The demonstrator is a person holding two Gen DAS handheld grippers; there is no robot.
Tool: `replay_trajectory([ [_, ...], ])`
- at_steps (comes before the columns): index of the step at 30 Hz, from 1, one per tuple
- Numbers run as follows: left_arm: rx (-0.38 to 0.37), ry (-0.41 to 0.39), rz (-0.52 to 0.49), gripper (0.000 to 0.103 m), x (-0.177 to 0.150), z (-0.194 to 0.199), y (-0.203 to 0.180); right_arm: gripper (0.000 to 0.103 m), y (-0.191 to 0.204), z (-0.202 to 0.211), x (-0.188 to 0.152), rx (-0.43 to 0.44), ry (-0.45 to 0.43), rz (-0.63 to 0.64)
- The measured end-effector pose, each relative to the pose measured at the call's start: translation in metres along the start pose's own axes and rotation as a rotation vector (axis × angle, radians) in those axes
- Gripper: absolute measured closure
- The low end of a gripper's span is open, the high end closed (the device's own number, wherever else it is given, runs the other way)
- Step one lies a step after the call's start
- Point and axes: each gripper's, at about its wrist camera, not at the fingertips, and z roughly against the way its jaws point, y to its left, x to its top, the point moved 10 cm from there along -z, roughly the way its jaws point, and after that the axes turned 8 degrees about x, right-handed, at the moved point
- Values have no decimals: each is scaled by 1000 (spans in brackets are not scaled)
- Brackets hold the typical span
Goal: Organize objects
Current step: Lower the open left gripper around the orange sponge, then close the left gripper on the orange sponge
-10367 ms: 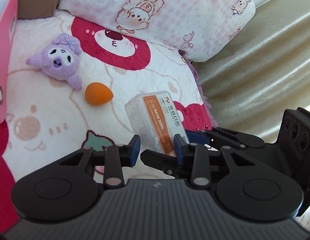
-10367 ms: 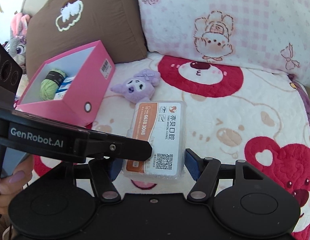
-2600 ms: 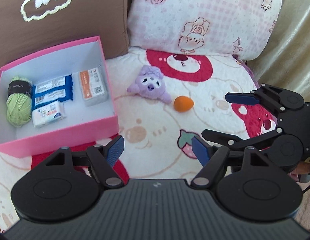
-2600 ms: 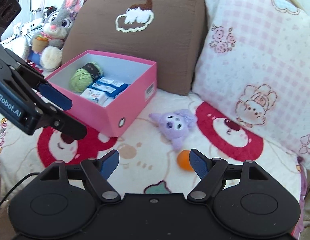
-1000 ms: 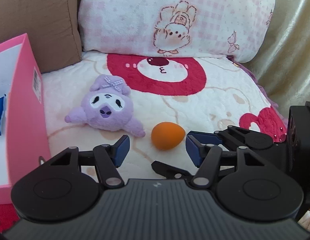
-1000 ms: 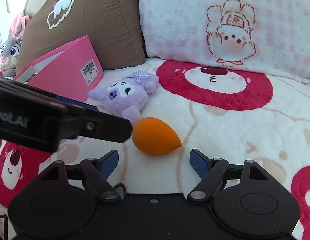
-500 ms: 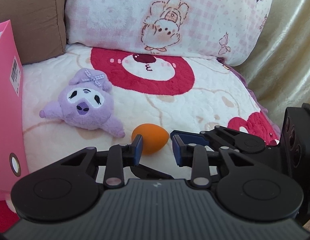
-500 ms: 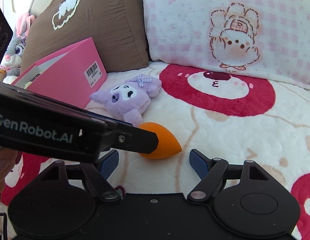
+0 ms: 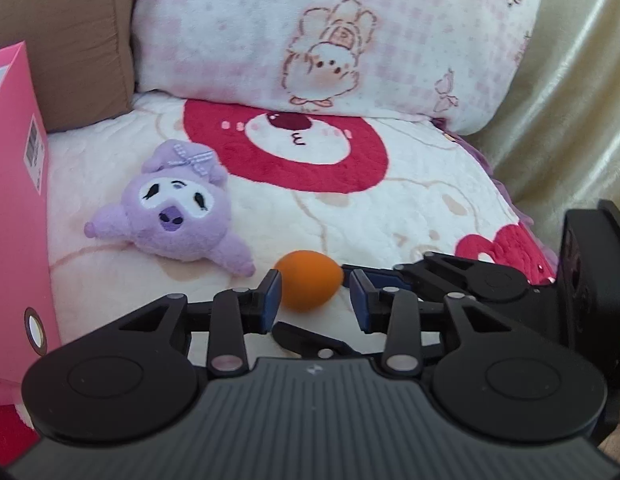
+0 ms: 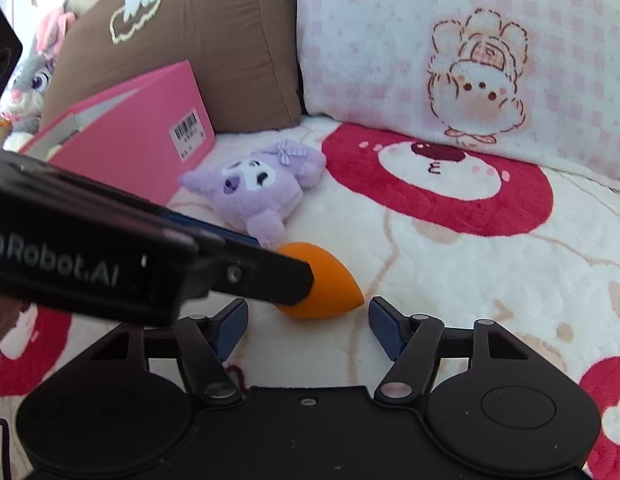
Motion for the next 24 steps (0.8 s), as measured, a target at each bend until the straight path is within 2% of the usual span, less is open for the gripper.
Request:
replay_trajectory([
  [4, 40, 26, 26, 63, -1, -9, 11, 34, -2, 1, 0, 8, -1, -18],
  [6, 11, 33, 45, 65, -3, -11, 11, 38, -2, 1, 1, 11, -1, -24],
  [8, -19, 29, 58, 72, -4, -11, 9, 43, -3, 1, 2, 14, 0, -29],
  [13, -30, 26, 33, 75, -9, -10, 4, 44, 0, 4, 5, 25, -2, -37],
  [21, -21, 55, 38, 74, -18, -4, 7, 44, 19, 7, 3, 10, 18, 94],
  [24, -23, 63, 46, 71, -21, 1, 8, 43, 25, 8, 2, 19, 26, 119],
])
